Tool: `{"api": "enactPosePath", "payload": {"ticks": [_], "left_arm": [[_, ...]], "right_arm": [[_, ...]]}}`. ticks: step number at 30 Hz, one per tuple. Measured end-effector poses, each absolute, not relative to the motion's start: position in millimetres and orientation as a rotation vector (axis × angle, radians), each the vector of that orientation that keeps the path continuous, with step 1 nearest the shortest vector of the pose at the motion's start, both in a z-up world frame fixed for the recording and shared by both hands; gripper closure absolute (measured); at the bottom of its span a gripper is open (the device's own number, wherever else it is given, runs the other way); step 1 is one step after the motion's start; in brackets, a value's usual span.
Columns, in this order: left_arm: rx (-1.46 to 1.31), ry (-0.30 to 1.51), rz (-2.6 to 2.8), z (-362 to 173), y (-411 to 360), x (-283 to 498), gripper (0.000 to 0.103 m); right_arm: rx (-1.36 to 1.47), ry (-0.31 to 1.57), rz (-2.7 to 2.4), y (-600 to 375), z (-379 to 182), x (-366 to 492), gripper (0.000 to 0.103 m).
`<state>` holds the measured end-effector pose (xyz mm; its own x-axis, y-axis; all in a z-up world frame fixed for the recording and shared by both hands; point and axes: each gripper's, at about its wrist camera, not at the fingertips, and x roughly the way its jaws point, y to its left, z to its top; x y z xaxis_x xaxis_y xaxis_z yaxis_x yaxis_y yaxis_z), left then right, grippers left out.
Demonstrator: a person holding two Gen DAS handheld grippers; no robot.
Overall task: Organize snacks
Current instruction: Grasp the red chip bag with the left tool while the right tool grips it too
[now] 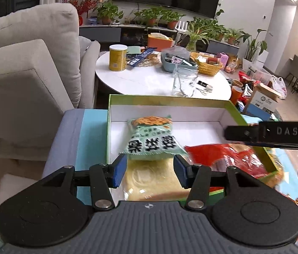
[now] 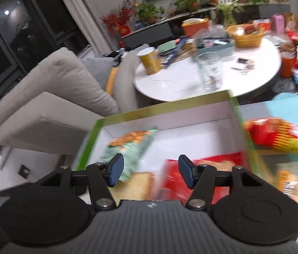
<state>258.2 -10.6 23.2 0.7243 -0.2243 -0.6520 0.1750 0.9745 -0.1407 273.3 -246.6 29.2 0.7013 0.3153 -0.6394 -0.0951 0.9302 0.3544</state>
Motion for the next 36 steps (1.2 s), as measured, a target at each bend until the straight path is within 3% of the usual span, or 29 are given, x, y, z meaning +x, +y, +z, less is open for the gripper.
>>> {"api": "enactPosePath", "payload": {"ticks": [16, 29, 36], "left_arm": [[-0.047, 0.770, -0.288, 17, -45, 189, 0.052], [-0.054, 0.839, -0.325, -5, -52, 146, 0.052], [-0.030, 0.855, -0.378, -9, -62, 136, 0.052]], "right_arm": [[0.418, 0.845, 0.082, -341, -1, 193, 0.027], [0.502, 0.948, 0.242, -303, -25, 151, 0.025], [0.469, 0.871, 0.214, -309, -10, 128, 0.025]]}}
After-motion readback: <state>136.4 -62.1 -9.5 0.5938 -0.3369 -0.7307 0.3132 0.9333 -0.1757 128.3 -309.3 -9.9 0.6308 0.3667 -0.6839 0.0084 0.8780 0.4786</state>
